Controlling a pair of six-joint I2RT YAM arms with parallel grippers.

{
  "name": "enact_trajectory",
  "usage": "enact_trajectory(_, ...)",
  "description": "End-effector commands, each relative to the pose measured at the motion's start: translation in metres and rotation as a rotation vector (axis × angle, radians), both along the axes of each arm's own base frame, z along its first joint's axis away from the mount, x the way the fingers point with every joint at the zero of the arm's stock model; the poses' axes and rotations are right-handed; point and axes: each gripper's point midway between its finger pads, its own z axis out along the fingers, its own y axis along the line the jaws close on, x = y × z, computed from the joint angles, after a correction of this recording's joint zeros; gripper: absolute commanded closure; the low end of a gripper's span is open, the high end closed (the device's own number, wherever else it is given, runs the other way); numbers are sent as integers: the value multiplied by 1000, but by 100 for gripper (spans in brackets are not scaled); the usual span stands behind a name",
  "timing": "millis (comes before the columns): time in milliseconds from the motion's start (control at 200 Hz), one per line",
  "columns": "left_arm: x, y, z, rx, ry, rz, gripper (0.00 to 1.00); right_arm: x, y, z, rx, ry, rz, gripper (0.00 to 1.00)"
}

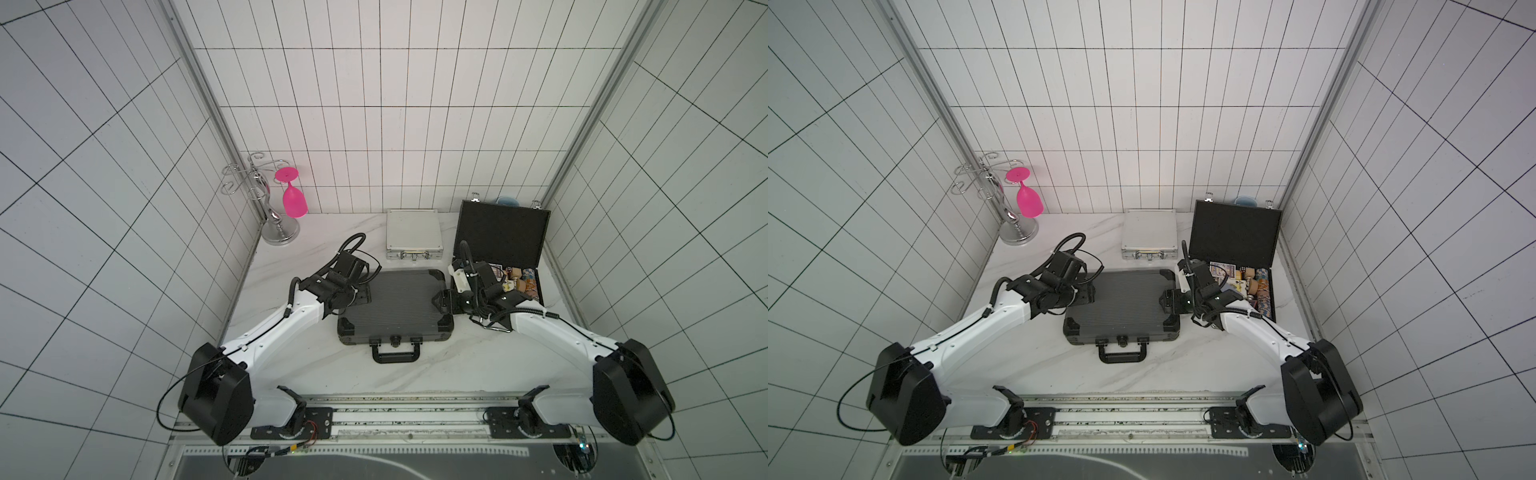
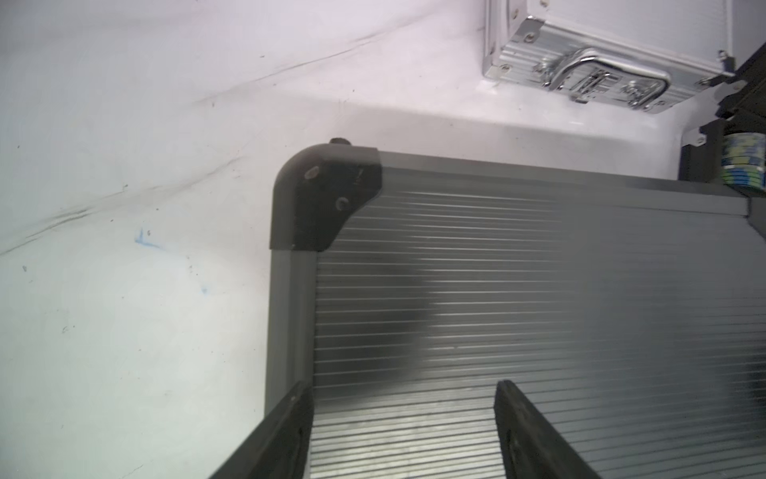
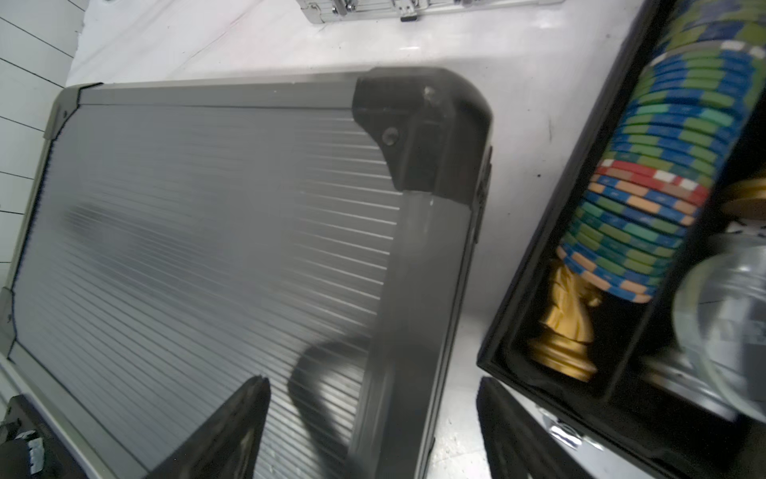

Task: Close the poker set cases
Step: Fasten the fastener on the poker set case, then move the poker set case to the center of the board.

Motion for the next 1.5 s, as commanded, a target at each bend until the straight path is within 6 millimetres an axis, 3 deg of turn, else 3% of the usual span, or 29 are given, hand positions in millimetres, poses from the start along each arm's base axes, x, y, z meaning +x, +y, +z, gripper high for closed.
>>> enact_trajectory(0,-3,22,-4,48,13,43,29,-21,3,-27,43,102,29,21)
enact_trajectory(250,-5,37,-9,45,8,63,29,-26,13,-40,95,149,65,25)
enact_trajectory(410,-8,41,-21,50,47,70,29,-29,38,-31,216,174,119,38)
enact_trajectory(590,-11,51,-29,43,64,109,28,-34,74,-28,207,158,189,39)
enact_trajectory(939,1,60,-18,15,52,130,29,-34,141,-26,237,165,258,40)
enact_trajectory(1079,0,62,4,29,-7,100,29,-27,162,-27,256,169,263,40)
enact_trajectory(1254,-10,54,39,58,-70,0,30,-13,167,-23,255,147,222,41)
enact_trajectory(1384,-41,22,27,125,19,-173,30,-3,157,-24,236,138,196,36)
enact_trajectory(1494,-74,14,7,123,156,-175,32,7,144,-12,247,108,179,33)
